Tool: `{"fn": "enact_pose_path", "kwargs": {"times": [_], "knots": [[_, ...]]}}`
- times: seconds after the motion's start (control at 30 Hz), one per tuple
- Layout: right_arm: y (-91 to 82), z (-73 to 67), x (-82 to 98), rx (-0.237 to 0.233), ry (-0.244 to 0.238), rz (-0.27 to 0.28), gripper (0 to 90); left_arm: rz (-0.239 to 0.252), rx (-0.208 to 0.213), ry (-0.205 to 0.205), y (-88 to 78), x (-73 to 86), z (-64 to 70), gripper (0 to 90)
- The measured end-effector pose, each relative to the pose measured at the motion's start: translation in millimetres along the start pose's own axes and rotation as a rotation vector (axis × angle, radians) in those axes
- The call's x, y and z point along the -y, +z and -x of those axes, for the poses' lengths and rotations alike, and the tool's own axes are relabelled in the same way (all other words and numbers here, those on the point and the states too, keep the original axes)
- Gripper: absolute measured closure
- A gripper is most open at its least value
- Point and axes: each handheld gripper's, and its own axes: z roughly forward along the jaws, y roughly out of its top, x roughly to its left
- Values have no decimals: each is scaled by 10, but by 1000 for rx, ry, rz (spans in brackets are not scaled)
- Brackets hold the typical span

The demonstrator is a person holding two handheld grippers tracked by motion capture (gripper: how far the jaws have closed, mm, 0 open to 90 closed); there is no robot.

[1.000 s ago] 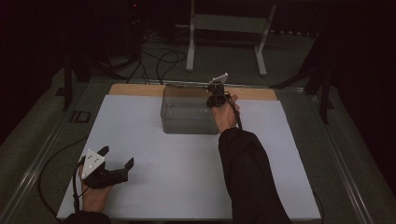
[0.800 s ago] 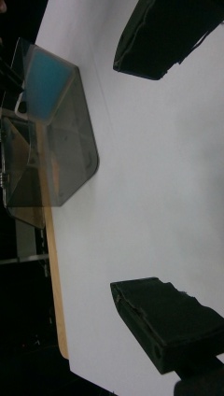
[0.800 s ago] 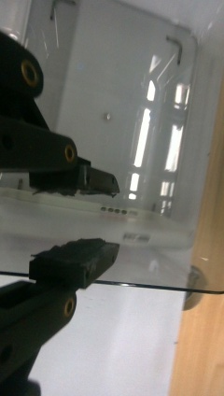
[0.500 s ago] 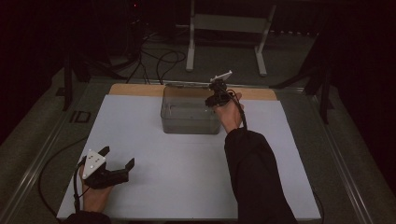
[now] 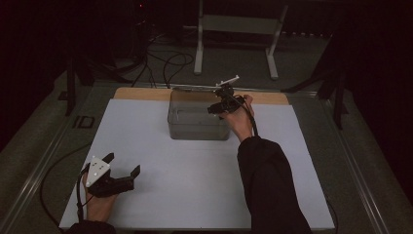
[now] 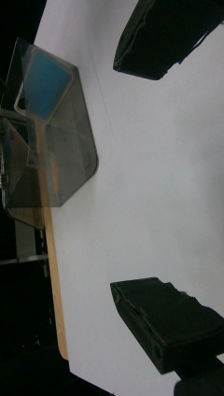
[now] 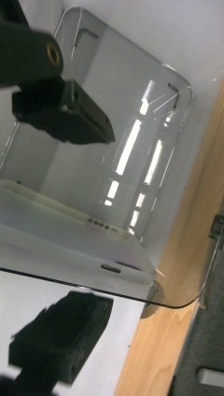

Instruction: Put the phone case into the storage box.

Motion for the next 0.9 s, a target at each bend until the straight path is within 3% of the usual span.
{"fn": "enact_pose_path", "kwargs": {"times": [0.17, 0.47, 0.9], "knots": [[-26, -22, 50, -13, -50, 47, 124, 0, 0, -2, 3, 2, 0, 1], [-95, 29, 174, -59, -61, 135, 101, -7, 1, 4, 11, 7, 1, 0], [-266, 95, 335, -87, -80, 208, 96, -8, -1, 7, 12, 9, 5, 1]]}}
